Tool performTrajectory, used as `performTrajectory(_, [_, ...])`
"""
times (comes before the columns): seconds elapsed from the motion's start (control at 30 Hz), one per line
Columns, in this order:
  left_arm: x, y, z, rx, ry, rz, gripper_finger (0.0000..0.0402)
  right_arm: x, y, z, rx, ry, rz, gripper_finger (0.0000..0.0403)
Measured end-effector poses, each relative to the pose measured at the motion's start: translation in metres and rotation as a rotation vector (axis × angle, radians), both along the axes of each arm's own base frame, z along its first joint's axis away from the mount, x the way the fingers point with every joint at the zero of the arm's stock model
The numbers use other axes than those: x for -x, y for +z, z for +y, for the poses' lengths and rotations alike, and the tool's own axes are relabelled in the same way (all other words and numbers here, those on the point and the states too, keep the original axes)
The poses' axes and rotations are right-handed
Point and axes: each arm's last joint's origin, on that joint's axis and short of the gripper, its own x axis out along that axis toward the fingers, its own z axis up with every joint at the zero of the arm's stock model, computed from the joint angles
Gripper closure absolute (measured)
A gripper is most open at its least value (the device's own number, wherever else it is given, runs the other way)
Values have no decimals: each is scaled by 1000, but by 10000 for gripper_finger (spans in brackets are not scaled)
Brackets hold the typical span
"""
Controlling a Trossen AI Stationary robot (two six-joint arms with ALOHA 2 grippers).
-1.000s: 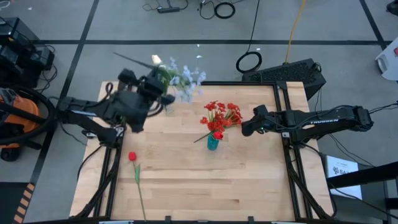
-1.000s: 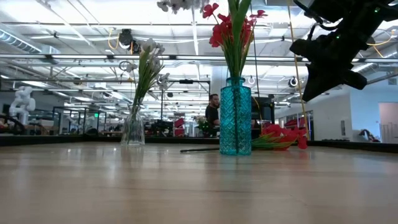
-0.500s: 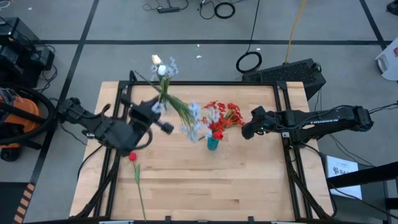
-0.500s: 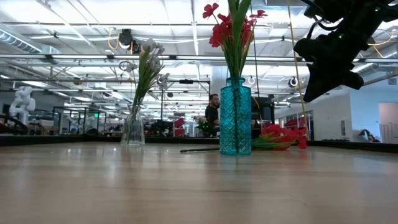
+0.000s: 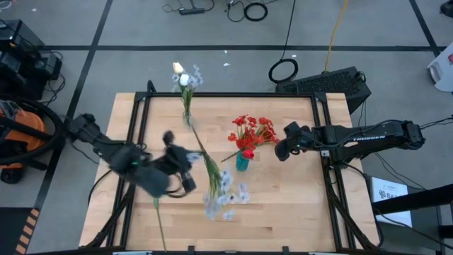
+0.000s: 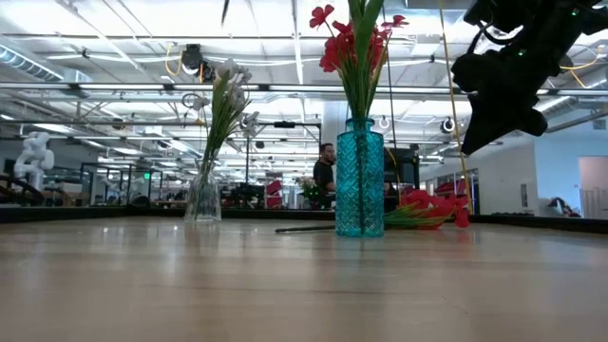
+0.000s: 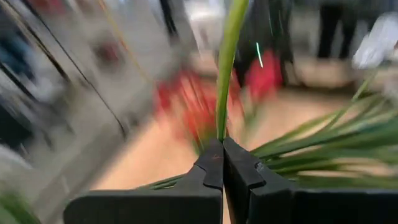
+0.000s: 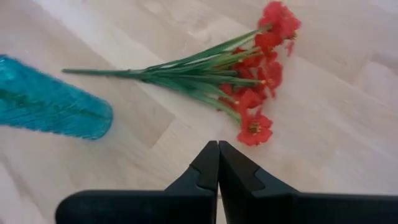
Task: Sort flowers into vase by color
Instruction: Move the white poppies to the center of the table
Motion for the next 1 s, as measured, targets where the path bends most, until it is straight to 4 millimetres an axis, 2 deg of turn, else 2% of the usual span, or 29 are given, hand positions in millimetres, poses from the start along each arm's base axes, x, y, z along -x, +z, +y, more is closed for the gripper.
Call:
performTrajectory(0.1, [-9,-30,7,156,-10,220,402,-2,1,1,-2,31,-12,401])
performTrajectory(0.27, [-30,-76,22,327,84,532,402,-2,1,1,-3,35,-9,401])
performTrajectory(0.47, [-50,-121,54,645,373,678,401,-2,1,1,8,54,-3,401])
performTrajectory(0.57, [-49,-136,64,708,449,727,401,-2,1,1,9,54,-3,401])
performTrajectory(0.8, [-46,-162,87,804,699,678,401,-1,1,1,11,58,1,401])
performTrajectory(0.9, [-48,-174,94,848,702,650,401,-1,1,1,17,67,5,401])
performTrajectory(1.0, [-53,-186,99,853,622,638,402,-1,1,1,18,69,6,401])
